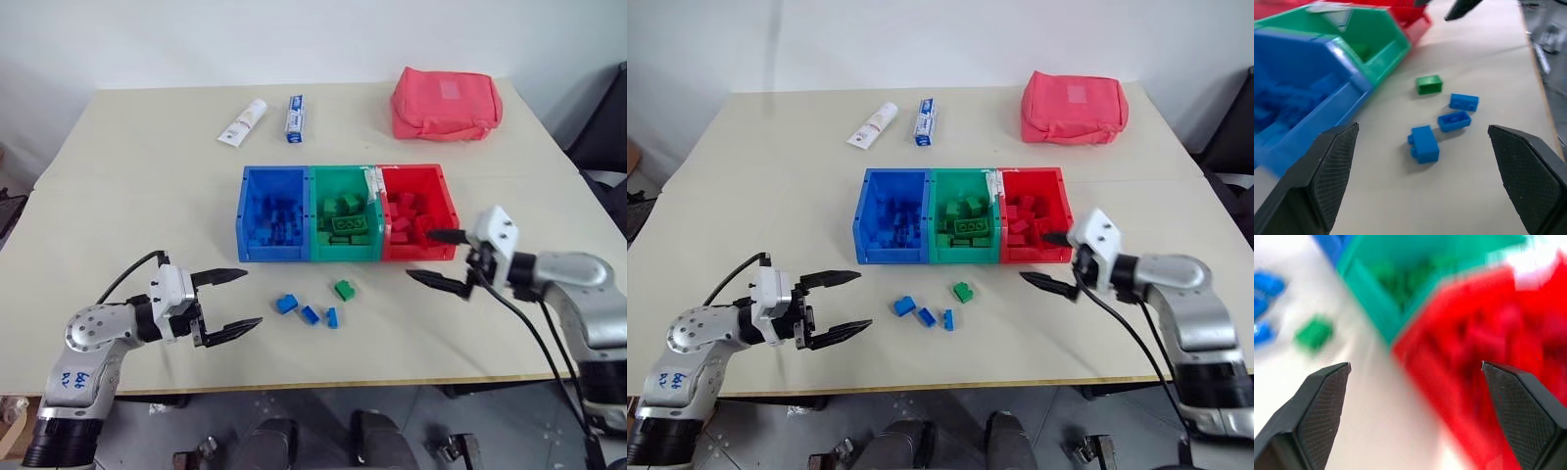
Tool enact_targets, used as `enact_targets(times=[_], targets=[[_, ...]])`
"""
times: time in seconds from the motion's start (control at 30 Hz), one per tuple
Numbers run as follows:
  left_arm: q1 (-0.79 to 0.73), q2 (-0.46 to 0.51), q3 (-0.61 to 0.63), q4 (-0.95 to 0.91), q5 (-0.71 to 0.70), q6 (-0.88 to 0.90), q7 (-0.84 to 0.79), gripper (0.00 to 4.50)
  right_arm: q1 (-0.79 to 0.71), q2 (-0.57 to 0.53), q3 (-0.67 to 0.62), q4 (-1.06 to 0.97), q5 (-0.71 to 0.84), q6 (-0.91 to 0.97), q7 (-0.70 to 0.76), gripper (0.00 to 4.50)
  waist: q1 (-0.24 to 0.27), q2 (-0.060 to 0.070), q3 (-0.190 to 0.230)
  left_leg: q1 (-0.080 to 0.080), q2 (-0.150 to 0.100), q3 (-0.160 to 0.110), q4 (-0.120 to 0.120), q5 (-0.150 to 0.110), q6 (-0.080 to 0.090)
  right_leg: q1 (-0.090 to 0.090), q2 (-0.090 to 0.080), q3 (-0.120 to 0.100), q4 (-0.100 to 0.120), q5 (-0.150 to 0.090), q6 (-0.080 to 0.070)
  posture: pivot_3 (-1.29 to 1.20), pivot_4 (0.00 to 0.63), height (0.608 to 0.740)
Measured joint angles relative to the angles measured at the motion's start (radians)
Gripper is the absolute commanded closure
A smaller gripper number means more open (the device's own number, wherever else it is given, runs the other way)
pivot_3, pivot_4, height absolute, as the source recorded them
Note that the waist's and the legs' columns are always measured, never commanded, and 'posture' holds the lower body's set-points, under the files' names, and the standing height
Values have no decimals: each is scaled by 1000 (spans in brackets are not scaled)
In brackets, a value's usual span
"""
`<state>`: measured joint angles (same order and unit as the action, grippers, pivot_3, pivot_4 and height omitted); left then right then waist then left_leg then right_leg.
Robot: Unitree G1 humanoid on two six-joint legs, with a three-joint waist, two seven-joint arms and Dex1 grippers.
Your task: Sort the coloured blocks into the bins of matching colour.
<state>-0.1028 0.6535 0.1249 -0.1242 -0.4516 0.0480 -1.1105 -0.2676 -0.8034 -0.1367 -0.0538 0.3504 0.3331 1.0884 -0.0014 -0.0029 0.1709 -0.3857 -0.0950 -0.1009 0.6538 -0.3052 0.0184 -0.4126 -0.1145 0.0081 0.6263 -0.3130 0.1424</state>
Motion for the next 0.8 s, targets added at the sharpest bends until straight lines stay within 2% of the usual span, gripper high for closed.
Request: enact_targets(times=[0.1, 0.2, 0.4, 0.57, 0.67, 0.8], targets=[[-29, -3, -31, 23, 2, -10, -30, 0, 68, -10, -15, -16, 3, -32, 19, 35, -7, 0, 0, 1, 1, 1, 0, 0, -1, 0, 1, 1, 0, 0, 0, 0, 150, 740], [-39, -5, -53, 30, 6, -24, -54, 0, 75, -6, -4, -41, 3, -38, 12, 35, -5, 0, 0, 1, 1, 1, 0, 0, -1, -1, 1, 1, 0, 0, 0, 0, 150, 740], [-44, -5, -64, 57, 6, -37, -68, 0, -20, 119, 154, -174, 14, 102, -78, 35, 0, 0, 0, 1, 1, 0, 1, 0, -1, -1, 0, 0, 0, 0, 0, 0, 150, 740], [-15, -5, -56, 40, 6, -37, -54, 0, -88, 226, 283, -177, -31, 172, -168, 35, 3, 0, 0, 0, 1, -1, 2, -1, -1, -1, 0, 0, 1, 0, 0, 0, 150, 740], [25, -4, -47, 0, 5, -34, -35, 0, -105, 258, 333, -168, -63, 185, -202, 35, 1, 0, 0, 0, 1, -1, 2, -1, -1, -1, 0, 0, 1, 0, 0, 0, 150, 740], [59, -3, -19, -23, 5, -30, -15, 0, -106, 237, 323, -168, -62, 171, -186, 35, 4, 0, 0, 0, 0, -1, 2, -1, -1, 0, 0, 0, 0, 0, 0, 0, 150, 740]])
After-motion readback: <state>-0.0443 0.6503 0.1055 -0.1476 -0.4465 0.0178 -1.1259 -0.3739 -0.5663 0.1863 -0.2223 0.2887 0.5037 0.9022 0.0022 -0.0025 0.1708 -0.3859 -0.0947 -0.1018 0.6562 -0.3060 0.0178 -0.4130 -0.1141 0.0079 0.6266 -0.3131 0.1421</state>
